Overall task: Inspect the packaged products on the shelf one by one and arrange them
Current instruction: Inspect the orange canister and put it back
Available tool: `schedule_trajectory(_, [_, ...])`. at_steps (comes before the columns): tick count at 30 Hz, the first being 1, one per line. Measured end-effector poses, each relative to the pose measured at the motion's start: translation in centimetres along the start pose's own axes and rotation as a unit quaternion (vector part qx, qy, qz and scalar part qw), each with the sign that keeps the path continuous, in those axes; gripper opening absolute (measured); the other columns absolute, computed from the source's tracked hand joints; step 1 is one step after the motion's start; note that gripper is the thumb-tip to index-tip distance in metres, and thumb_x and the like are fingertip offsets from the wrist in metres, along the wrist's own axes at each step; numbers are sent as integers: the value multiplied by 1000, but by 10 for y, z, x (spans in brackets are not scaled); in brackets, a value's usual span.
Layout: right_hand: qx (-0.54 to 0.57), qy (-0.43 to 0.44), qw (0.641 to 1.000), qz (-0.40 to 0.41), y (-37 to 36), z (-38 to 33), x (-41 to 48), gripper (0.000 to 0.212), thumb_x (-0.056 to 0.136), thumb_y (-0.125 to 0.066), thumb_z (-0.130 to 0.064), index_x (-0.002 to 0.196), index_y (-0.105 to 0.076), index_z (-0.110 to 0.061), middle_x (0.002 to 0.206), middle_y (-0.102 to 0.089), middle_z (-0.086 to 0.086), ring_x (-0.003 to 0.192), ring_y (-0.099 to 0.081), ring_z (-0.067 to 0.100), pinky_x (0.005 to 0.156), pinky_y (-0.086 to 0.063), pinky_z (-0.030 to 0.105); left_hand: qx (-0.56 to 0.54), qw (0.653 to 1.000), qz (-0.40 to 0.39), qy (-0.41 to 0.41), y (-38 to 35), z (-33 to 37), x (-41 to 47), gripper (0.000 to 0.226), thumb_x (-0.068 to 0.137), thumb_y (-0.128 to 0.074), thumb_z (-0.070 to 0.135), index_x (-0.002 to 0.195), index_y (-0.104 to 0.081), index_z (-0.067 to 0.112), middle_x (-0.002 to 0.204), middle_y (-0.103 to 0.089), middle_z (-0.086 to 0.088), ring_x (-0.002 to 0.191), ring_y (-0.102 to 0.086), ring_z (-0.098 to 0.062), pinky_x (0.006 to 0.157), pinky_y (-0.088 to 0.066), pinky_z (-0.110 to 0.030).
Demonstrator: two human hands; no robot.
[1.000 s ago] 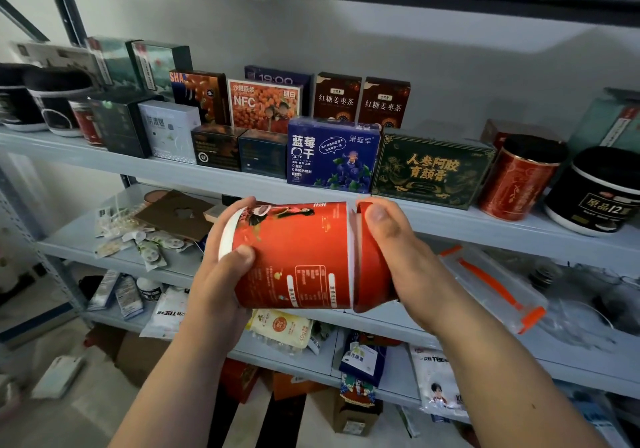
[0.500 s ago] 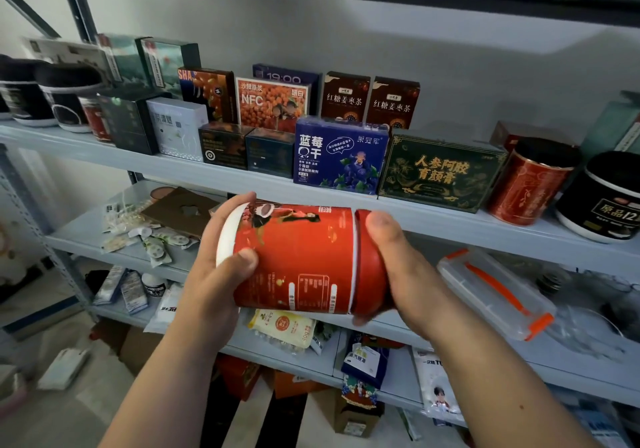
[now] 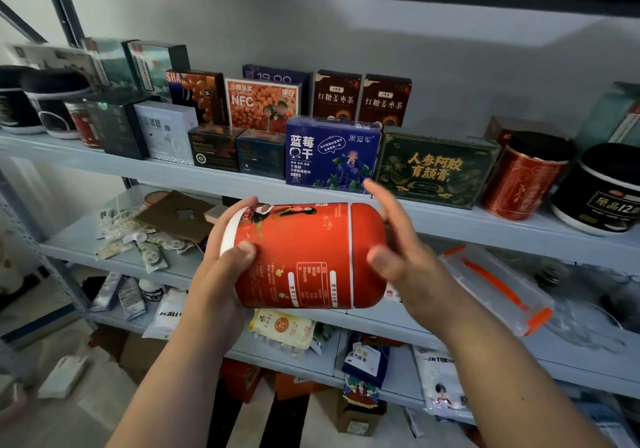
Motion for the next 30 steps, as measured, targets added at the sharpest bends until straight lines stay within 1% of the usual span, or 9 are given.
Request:
schedule_trajectory(3, [-168,102,980,17,3,-5,-4,86,75,-63,-67,145,-13,-70,160,-16,-23,137,-41,8,93,-57,28,5,1000,1,18,-5,-4,2,103,52,-89,43,144,-51,19,132,-63,-19,107,-69,-41,65,-62,-49])
schedule_trajectory(9, [137,-58,984,99,9,17,2,48,88,-54,-59,135,-47,-58,126,-58,-19,102,-70,4,73,-61,26,95,995,7,-3,-22,-12,3,76,59,-73,43,132,-56,45,130,-59,-13,102,-70,-36,64,-59,-43])
schedule_trajectory(14, [104,-4,988,115,11,19,-6,67,82,-63,-61,143,-37,-59,139,-53,-8,115,-67,17,83,-63,39,-1,1000,11,1,-33,-18,11,76,61,-70,39,135,-57,27,118,-70,-9,97,-73,-32,62,-60,-43])
schedule_trajectory(18, [198,-28,964,174,20,24,-4,56,87,-60,-56,141,-46,-50,124,-64,-13,108,-72,19,75,-62,35,121,991,1,-61,-55,-14,6,88,57,-84,57,137,-51,43,125,-65,1,106,-71,-29,69,-61,-40])
schedule_trajectory(22, [427,-188,871,152,30,31,3,76,71,-71,-69,136,-58,-31,121,-74,13,104,-75,34,77,-61,57,414,853,-24,-316,-87,4,3,79,71,-71,49,141,-38,35,146,-41,-5,136,-47,-25,106,-48,-37])
schedule_trajectory(24, [451,-199,860,133,46,30,5,80,63,-83,-69,129,-62,-27,119,-74,15,107,-73,37,78,-60,63,448,806,-38,-385,-98,3,9,86,71,-71,48,146,-34,26,149,-34,-13,143,-36,-25,114,-39,-35])
schedule_trajectory(26, [439,-157,875,130,69,23,7,94,52,-94,-60,134,-58,-30,125,-72,15,109,-72,38,78,-59,65,373,861,-60,-340,-108,-1,17,91,71,-76,57,148,-31,38,153,-31,-10,140,-43,-33,104,-50,-49])
schedule_trajectory(28, [384,-98,904,159,93,14,8,89,55,-93,-43,136,-58,-38,132,-67,11,109,-72,35,75,-60,59,210,955,-66,-199,-118,-6,30,99,61,-83,70,145,-33,55,150,-40,3,128,-58,-32,88,-59,-49])
schedule_trajectory(30, [324,-33,927,189,115,0,8,83,57,-87,-33,134,-59,-46,137,-60,3,111,-72,28,76,-61,50,75,994,-61,-55,-130,-13,46,105,48,-91,66,140,-42,58,141,-55,1,119,-66,-28,84,-60,-47])
Point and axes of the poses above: each hand's wrist, its own x-axis towards the middle knuckle, its own y-axis out of the back of the hand, z = x × y, the point moved 4 cm from there along x, towards the middle knuckle
